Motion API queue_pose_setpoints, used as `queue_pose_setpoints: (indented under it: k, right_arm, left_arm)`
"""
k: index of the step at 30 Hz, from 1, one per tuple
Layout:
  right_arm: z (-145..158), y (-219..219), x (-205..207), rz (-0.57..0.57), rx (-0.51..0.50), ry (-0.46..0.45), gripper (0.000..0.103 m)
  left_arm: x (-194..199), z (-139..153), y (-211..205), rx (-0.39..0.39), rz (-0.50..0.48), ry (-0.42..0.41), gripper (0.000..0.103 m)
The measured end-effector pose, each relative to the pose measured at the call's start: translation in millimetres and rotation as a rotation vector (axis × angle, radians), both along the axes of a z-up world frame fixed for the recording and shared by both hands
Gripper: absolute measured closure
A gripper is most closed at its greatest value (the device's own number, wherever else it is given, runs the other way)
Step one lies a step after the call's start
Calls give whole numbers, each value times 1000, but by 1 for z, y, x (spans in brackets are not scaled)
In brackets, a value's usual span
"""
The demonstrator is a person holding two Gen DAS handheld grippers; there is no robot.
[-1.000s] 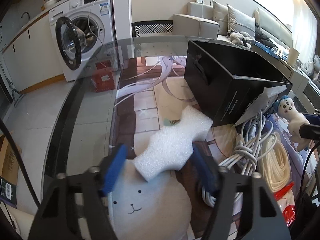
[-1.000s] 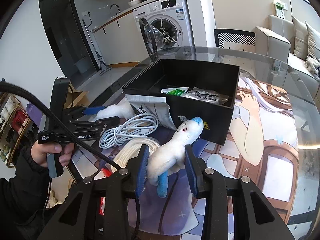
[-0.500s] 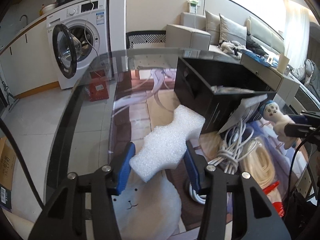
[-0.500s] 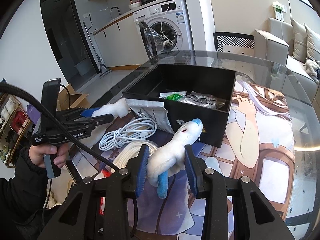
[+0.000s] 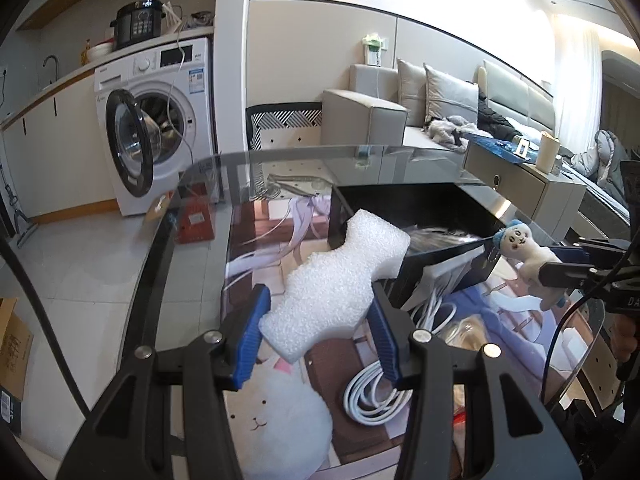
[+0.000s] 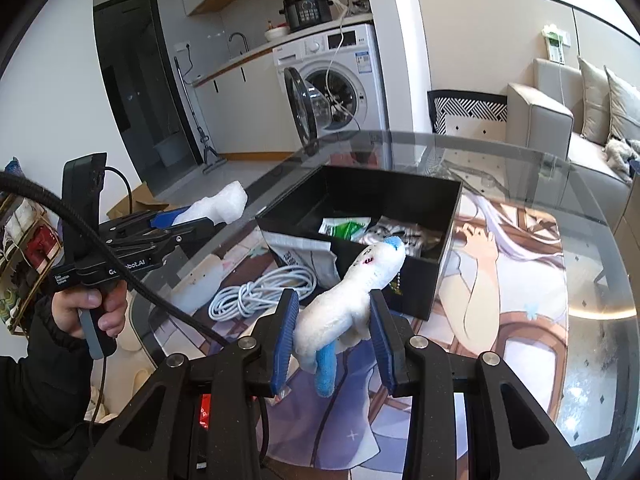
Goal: Organize soft objects
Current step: 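Carry the foam with left tool while right tool carries the doll, releasing both into the box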
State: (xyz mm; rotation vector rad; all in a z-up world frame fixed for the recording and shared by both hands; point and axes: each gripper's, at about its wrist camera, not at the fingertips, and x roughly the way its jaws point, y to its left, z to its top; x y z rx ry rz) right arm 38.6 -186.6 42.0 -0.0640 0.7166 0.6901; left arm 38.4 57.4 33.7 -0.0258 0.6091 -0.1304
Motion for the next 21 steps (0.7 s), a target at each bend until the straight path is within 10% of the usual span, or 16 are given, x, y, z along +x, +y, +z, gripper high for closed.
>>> queue_pose_setpoints:
  k: [21]
  right_arm:
    - [15,2,33,-52,74,-79,68]
  left_arm:
    - [33,14,-36,-3,-32,-41,54]
